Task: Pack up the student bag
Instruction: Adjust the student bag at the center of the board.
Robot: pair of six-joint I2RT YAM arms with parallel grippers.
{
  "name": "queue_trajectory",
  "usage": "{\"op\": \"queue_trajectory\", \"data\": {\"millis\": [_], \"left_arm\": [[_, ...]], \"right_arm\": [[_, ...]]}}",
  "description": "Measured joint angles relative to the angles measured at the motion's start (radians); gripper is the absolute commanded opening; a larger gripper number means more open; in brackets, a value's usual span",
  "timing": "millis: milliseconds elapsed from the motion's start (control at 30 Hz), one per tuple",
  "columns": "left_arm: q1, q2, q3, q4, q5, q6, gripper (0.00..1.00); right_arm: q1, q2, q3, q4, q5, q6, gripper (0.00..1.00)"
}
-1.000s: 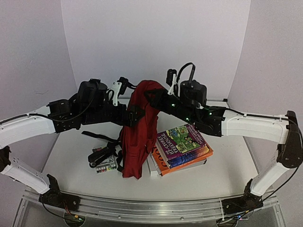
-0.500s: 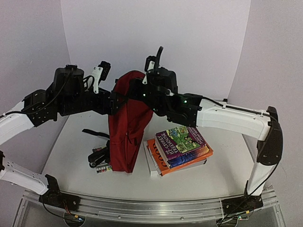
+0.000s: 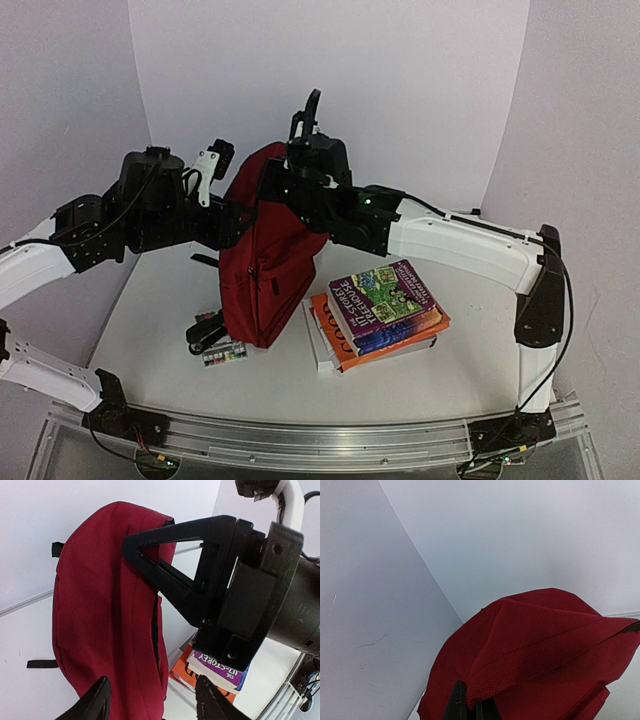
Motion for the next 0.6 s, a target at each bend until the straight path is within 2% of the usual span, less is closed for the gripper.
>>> {"op": "queue_trajectory", "data": {"millis": [100,233,400,500,600], "left_arm": [[0.0,0.0,-0.027,0.008,0.0,-0.001,0.53],[0.013,0.0,-0.043,0.026,0.021,-0.01,0.44],[0.102,0.012,-0.045,0.05,0.118,-0.042,0.39],[0.136,0.048,-0.044,0.057,0.172,-0.061,0.27],[0.138,0.085,-0.044,0.058,0.206,-0.07,0.08]], "right_arm": [[0.0,0.0,0.0,0.0,0.0,0.0,0.0],[0.0,0.0,0.0,0.0,-0.001,0.001,0.0],[0.0,0.0,0.0,0.0,-0.002,0.005,0.0],[0.0,0.0,-0.003,-0.001,-0.002,0.004,0.0],[0.0,0.0,-0.012,0.001,-0.002,0.003,0.0]]}}
